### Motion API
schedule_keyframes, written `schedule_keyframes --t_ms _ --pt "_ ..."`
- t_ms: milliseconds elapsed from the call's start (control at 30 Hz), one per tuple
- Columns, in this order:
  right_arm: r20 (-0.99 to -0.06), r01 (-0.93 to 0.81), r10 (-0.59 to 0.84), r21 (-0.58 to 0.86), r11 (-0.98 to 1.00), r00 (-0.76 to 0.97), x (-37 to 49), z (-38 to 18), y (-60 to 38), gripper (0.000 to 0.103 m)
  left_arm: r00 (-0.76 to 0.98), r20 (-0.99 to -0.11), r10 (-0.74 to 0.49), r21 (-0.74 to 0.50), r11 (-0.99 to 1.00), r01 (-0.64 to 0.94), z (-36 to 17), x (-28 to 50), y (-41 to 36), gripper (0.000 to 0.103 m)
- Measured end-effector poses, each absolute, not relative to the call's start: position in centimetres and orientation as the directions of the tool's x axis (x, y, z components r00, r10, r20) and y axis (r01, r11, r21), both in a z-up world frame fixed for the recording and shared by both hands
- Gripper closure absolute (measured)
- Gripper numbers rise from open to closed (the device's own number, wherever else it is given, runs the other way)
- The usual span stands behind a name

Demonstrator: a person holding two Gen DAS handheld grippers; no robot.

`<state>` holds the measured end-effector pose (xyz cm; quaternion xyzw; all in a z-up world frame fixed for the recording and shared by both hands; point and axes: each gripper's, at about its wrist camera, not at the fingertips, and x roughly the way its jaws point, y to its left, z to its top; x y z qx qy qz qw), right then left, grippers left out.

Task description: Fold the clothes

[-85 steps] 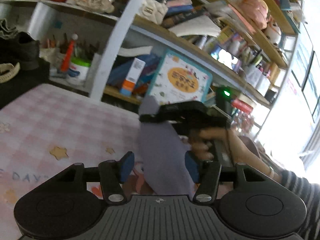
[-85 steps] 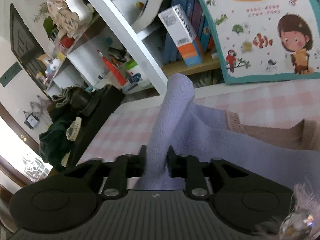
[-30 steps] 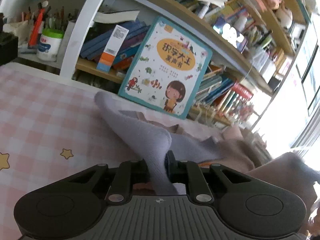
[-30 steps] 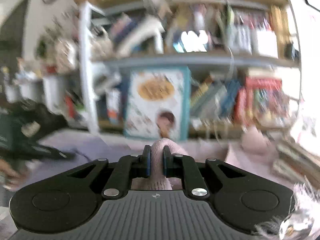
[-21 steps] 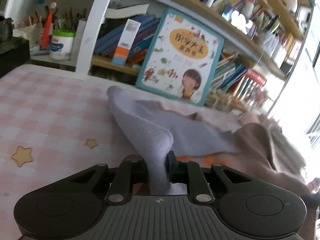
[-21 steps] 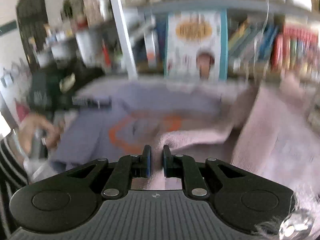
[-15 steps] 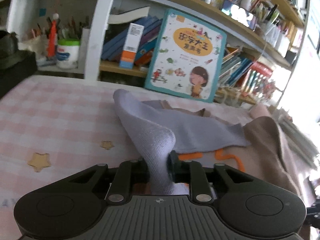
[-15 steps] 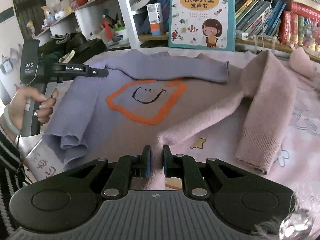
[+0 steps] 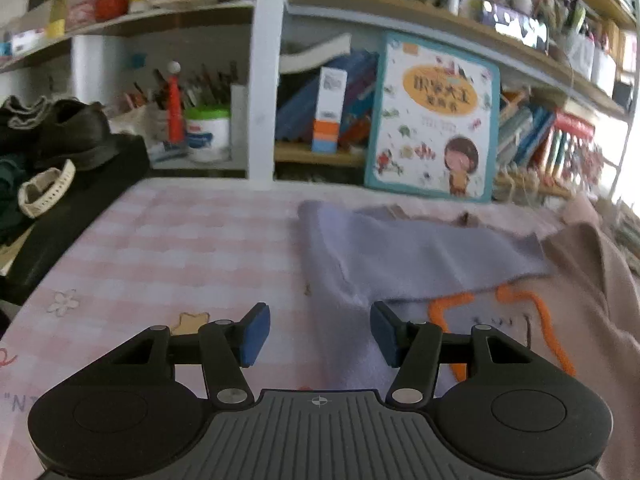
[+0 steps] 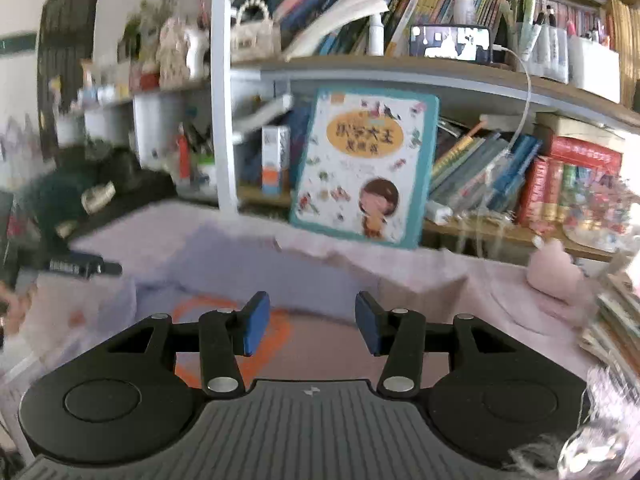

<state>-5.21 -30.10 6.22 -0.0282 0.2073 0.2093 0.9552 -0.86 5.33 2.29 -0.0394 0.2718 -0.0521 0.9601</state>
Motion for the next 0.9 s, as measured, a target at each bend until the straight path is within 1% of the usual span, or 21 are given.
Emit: schedule_keyframes --t_ms 67,200,367,433,533,633,733,867,900 --pt "-0.429 -0.432 0.411 0.054 0.9 0.804 -3.6 5.4 -29.3 0.058 0.861 -0.488 -0.142 -0.106 0.989 0.103 3.1 -1.0 4.7 0.046" --pt "-0.518 -0.453 0.395 0.016 0.891 0.759 -0.7 2.6 -27.8 0.06 0.864 -0.452 -0.223 -0.07 0.974 0.215 4.4 -0.5 1.6 0.046" --pt "-0.602 -0.39 0.257 -0.099 0.916 0.756 1.4 -1.2 -27.9 0.06 0.844 -0.426 -0.325 0.0 0.933 0.36 5.4 0.8 -3.3 0.047" --pt "-0.638 -0.365 0.221 -0.102 0.925 0.738 1.9 -2.5 -28.8 0.061 0.841 -0.42 -0.341 0.043 0.918 0.394 5.3 1.7 -5.6 0.048" --pt "-0.64 -0.358 0.277 0.003 0.934 0.717 1.7 -3.1 -31.1 0.061 0.816 -0.442 -0.374 0.127 0.874 0.469 4.2 3.2 -9.8 0.048" --pt "-0.627 -0.361 0.289 0.013 0.932 0.723 1.0 -3.2 -32.0 0.062 0.787 -0.468 -0.402 0.21 0.815 0.541 3.1 4.7 -14.1 0.048" --pt "-0.608 -0.339 0.276 0.013 0.941 0.744 0.4 -3.4 -32.0 0.062 0.761 -0.495 -0.42 0.265 0.761 0.592 1.4 5.5 -17.5 0.048" --pt "-0.59 -0.298 0.246 0.009 0.954 0.769 -0.5 -3.6 -31.5 0.061 0.749 -0.532 -0.395 0.341 0.709 0.617 -0.8 6.5 -20.7 0.048" --pt "-0.586 -0.29 0.239 0.007 0.957 0.775 -0.7 -3.6 -31.4 0.061 0.748 -0.537 -0.391 0.349 0.704 0.619 -1.1 6.7 -21.1 0.052"
